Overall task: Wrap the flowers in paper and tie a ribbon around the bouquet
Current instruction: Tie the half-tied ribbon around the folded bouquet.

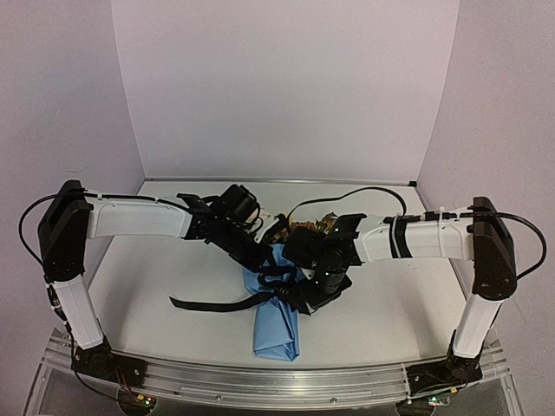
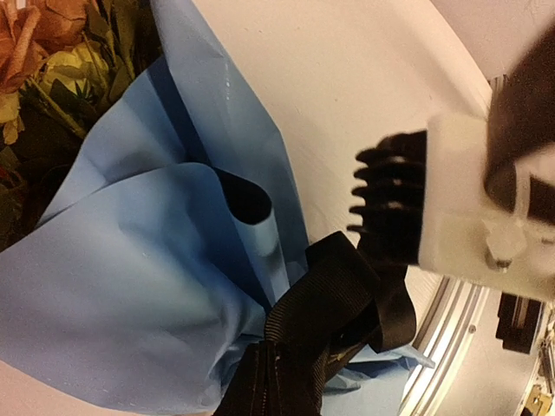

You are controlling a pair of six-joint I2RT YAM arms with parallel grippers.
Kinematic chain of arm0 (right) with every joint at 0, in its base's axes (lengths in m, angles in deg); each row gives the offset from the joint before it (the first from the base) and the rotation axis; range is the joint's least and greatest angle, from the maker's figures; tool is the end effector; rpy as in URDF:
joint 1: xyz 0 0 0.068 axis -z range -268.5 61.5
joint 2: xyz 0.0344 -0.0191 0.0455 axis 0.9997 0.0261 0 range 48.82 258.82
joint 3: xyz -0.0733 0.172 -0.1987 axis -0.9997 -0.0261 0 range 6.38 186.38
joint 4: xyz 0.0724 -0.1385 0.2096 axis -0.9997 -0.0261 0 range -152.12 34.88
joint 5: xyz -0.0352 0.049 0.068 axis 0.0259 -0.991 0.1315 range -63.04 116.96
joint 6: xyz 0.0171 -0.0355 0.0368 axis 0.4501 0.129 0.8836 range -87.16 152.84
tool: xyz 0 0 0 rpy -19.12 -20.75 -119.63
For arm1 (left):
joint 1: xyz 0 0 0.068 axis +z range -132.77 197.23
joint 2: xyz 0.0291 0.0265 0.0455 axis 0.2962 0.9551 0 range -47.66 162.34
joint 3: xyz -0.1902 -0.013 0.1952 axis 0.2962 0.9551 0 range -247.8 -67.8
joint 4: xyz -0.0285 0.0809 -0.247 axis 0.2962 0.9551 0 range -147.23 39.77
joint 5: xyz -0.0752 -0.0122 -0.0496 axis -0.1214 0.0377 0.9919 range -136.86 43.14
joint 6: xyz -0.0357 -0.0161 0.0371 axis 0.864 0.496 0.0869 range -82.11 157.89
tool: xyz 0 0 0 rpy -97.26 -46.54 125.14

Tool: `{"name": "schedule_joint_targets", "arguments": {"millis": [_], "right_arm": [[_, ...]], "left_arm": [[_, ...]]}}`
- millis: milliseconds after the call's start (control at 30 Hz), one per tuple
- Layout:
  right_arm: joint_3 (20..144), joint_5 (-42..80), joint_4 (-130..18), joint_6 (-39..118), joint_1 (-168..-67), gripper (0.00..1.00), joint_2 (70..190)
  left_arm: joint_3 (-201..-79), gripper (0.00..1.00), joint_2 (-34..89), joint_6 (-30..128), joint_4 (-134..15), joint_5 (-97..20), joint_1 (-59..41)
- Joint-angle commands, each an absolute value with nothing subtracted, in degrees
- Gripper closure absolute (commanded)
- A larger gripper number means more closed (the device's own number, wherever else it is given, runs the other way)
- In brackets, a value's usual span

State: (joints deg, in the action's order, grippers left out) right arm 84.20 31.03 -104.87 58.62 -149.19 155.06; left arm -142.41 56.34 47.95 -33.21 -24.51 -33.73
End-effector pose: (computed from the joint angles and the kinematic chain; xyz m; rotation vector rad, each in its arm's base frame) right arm 0.1787 0.3130 0.1959 -0.8715 2.8076 0.1325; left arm 0.2355 -0.3118 0.2159 1.0855 2.4170 -0.8935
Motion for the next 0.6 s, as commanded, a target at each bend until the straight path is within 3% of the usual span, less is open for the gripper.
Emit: {"name": "schedule_joint_targets", "arguments": {"millis": [0, 400, 567], "right_arm": [[84.59, 32.94, -104.95, 58.31, -148.45, 1.00, 151.69], [87.01, 32.50, -105.49, 56.92, -148.40, 1.00, 151.53], [87.80, 32.72, -106.01, 56.50, -148.37, 1.00, 151.63]], "left_arm": [[-144.66, 0.98, 52.37, 41.71, -27.71, -23.09, -33.74], [-149.85, 1.00, 55.19, 37.36, -20.26, -25.84, -33.70], [-153.35, 0.90, 58.63, 36.43, -20.46, -24.58, -33.66]]}}
